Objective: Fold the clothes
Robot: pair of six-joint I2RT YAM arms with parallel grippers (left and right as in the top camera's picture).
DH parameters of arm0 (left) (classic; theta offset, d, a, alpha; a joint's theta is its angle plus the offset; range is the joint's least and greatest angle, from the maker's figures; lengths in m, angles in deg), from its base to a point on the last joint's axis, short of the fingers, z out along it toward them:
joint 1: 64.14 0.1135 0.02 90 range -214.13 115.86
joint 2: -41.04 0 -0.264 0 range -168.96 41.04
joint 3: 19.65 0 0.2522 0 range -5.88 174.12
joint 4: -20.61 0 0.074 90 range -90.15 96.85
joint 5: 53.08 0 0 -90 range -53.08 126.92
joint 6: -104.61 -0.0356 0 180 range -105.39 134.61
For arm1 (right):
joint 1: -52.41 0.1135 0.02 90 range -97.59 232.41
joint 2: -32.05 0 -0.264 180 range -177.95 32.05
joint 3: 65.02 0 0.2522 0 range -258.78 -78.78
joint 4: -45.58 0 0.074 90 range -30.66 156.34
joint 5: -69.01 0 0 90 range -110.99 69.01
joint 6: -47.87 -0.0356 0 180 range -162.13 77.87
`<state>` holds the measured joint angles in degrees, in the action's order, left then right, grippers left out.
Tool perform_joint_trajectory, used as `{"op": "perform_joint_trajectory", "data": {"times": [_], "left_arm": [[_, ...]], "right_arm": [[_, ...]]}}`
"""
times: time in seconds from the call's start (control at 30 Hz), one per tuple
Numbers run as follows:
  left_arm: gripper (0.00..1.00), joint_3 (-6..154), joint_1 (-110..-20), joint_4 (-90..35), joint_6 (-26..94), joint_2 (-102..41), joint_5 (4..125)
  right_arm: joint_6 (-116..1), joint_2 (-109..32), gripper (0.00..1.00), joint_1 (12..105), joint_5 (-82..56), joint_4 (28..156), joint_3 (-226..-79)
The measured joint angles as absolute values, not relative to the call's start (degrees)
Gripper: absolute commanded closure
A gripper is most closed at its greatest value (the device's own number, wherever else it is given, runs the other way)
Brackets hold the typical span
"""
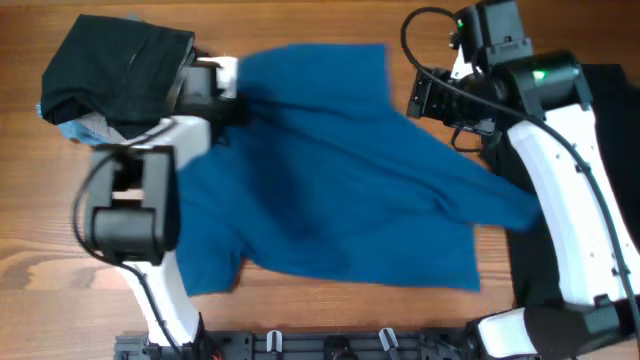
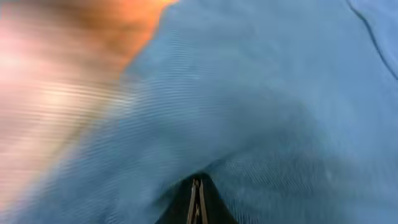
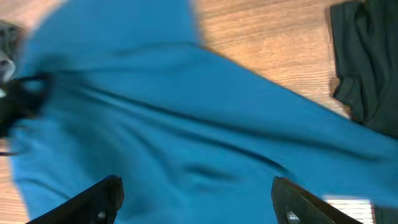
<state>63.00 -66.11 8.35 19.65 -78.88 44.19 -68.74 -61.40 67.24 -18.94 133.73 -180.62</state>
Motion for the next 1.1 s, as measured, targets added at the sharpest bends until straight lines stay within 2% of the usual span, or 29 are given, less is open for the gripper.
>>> {"op": "perform_joint_trajectory", "data": {"times": [0.1,0.13,0.2,0.23,0.27,0.3,0.43,0.53,0.6,0.7,0.73,0.8,0.87,0.9,0.93,0.97,1.07,1.1], "left_arm": [[0.94,66.65,-56.21,5.44,22.34,-80.12,51.09],[0.91,67.68,-55.03,4.70,22.71,-80.21,52.91],[0.89,70.60,-53.96,4.04,23.24,-80.19,57.30],[0.87,71.06,-54.11,3.63,23.13,-80.10,58.50],[0.85,71.35,-54.68,2.10,22.41,-79.75,60.30],[0.84,71.35,-55.21,0.77,21.71,-79.38,61.34],[0.78,71.61,-60.28,-7.93,15.30,-78.33,63.38],[0.72,71.68,-63.16,-12.55,11.48,-78.31,63.18],[0.69,71.68,-63.40,-15.28,10.36,-78.20,62.55],[0.55,71.68,-63.40,-16.85,10.04,-78.20,62.07],[0.45,71.68,-63.45,-17.44,9.84,-78.20,61.94],[0.30,71.68,-64.04,-17.62,9.55,-78.20,61.89],[0.27,71.68,-66.20,-17.77,9.45,-78.20,62.20],[0.25,71.68,-67.91,-17.53,9.42,-78.20,62.09],[0.24,71.68,-69.41,-16.89,9.31,-78.20,61.72],[0.25,71.68,-70.83,-15.82,9.29,-78.20,61.08],[0.37,71.65,-73.37,-11.30,9.27,-78.20,57.69],[0.41,71.65,-73.81,-9.66,9.29,-78.20,55.55]], "right_arm": [[-68.94,-65.93,0.22,67.22,-19.40,133.64,-180.62],[-68.96,-68.24,0.30,67.07,-19.75,133.62,-180.62],[-69.40,-73.42,0.57,65.93,-19.95,133.42,-180.67],[-69.70,-75.15,0.67,65.40,-19.97,133.38,-180.69],[-69.94,-78.45,0.71,64.29,-19.97,132.81,-180.69],[-69.92,-81.58,0.80,63.28,-19.84,132.09,-180.69],[-65.16,-93.16,0.82,61.30,-13.15,127.08,-180.69],[-63.06,-99.80,0.87,61.43,-9.30,124.68,-180.67],[-62.79,-100.94,0.96,61.01,-7.55,124.24,-181.96],[-65.44,-101.42,0.96,60.44,-6.22,115.72,-182.15],[-67.84,-102.56,0.96,59.94,-6.59,102.04,-183.03],[-70.18,-104.70,0.96,57.21,-5.02,90.96,-183.86],[-69.64,-106.30,0.92,54.17,-3.62,90.65,-187.09],[-68.37,-106.60,0.86,53.36,-3.60,91.52,-188.56],[-66.40,-106.58,0.73,52.62,-3.62,93.10,-190.55],[-64.91,-106.21,0.65,52.12,-3.69,94.45,-192.21],[-62.03,-99.50,0.55,51.22,-3.95,101.62,-193.47],[-61.59,-94.84,0.57,51.13,-4.06,106.30,-194.00]]}}
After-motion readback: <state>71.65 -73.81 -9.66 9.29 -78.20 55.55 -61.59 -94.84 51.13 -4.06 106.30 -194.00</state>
